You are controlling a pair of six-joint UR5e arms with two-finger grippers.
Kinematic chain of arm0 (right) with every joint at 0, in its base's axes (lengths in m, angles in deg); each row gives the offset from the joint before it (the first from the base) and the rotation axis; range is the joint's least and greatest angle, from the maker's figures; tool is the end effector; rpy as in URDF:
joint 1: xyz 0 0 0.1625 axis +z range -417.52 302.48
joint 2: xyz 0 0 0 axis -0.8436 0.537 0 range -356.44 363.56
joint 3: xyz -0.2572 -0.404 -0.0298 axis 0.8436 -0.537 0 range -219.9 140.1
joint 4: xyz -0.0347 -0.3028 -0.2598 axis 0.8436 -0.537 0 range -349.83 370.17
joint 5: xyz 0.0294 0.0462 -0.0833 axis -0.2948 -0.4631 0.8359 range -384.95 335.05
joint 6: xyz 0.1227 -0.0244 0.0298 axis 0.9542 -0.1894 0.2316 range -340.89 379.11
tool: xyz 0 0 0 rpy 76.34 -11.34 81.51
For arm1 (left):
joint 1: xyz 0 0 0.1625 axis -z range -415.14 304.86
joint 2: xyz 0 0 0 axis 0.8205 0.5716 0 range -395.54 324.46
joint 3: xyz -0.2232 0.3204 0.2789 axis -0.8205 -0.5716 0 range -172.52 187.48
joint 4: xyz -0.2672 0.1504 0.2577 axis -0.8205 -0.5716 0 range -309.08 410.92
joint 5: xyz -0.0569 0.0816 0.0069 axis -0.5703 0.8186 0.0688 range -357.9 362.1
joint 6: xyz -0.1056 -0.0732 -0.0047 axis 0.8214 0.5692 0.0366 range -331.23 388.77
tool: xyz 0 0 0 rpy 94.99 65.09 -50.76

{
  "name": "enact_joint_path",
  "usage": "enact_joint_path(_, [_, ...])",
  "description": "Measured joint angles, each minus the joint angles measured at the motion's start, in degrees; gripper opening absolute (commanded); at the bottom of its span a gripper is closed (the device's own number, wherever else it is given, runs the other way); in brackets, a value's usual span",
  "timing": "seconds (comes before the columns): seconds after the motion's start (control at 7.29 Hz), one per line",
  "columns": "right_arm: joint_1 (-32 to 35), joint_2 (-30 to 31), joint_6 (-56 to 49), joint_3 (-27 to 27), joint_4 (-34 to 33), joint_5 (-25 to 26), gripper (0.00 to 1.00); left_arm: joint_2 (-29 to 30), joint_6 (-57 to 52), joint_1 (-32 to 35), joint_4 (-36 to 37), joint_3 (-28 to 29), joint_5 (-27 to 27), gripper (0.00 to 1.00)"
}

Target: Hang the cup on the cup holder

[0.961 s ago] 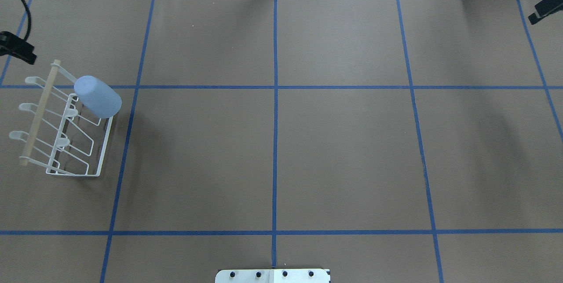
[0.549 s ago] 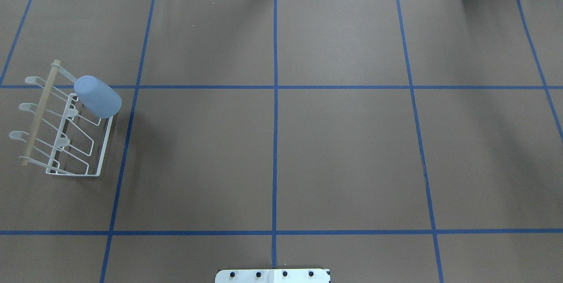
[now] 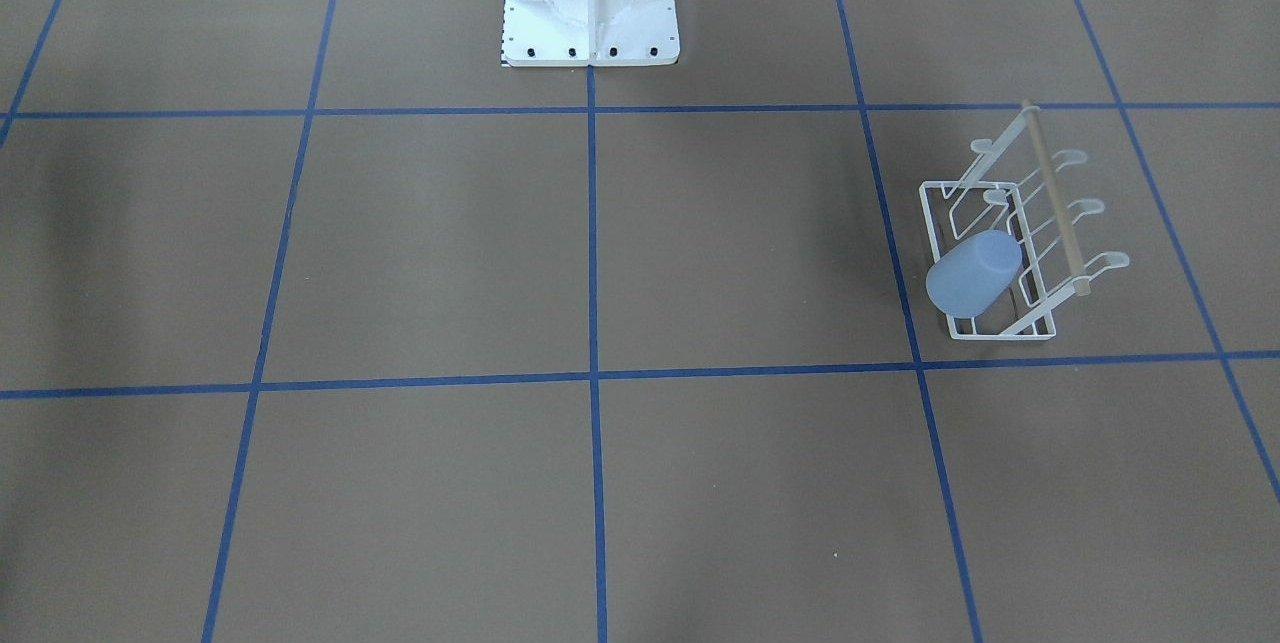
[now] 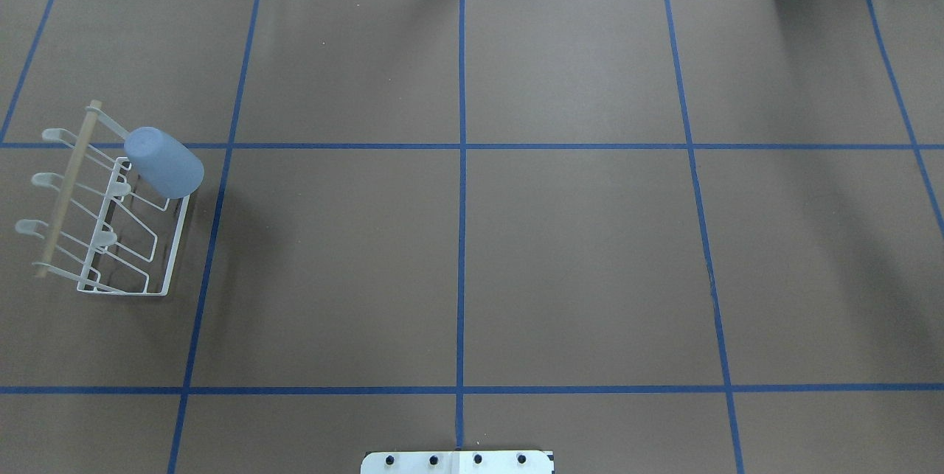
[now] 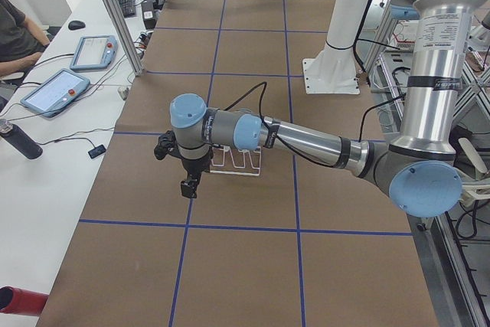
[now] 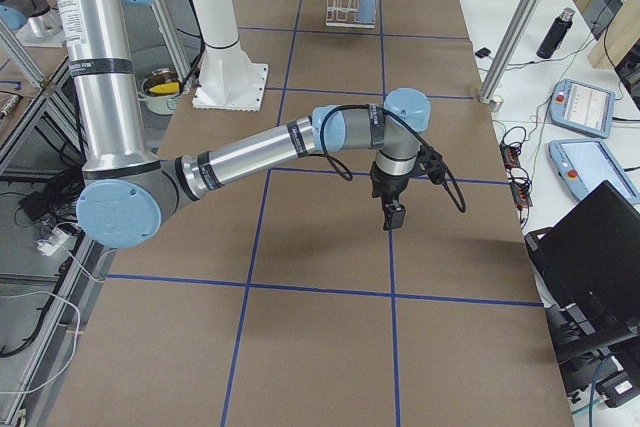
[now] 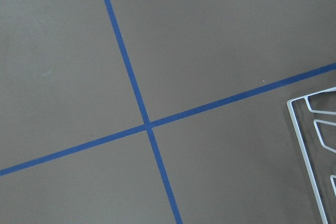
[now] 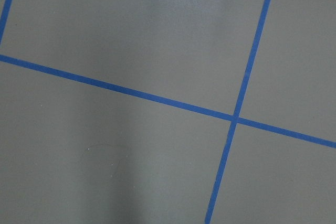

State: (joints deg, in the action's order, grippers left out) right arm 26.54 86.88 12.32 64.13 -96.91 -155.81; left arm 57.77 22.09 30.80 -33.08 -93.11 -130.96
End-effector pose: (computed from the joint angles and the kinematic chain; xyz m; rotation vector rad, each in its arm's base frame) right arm -0.0044 -0.5170 0.5962 0.0662 -0.7141 -0.2352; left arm -0.0096 -0.5079 0.6301 0.1490 0.7488 0.2302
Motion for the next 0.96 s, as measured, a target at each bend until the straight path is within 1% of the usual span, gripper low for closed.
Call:
enact_joint_path(0.14, [-0.02, 0.66, 0.00, -0.06, 0.04, -0.27, 1.00, -0.37, 3.47, 0.00, 0.15, -0.68, -2.31, 0.99])
enact_joint_path(0.27, [-0.03, 1.24, -0.03, -0.10, 0.08, -0.56, 1.00, -0.50, 6.03, -0.02, 0.13, -1.34, -3.40, 0.99])
enact_joint_path(0.96, [-0.04, 1.69, -0.06, 0.07, 0.14, -2.72, 1.00, -0.94, 7.43, -0.07, -0.28, -1.45, -3.69, 0.99])
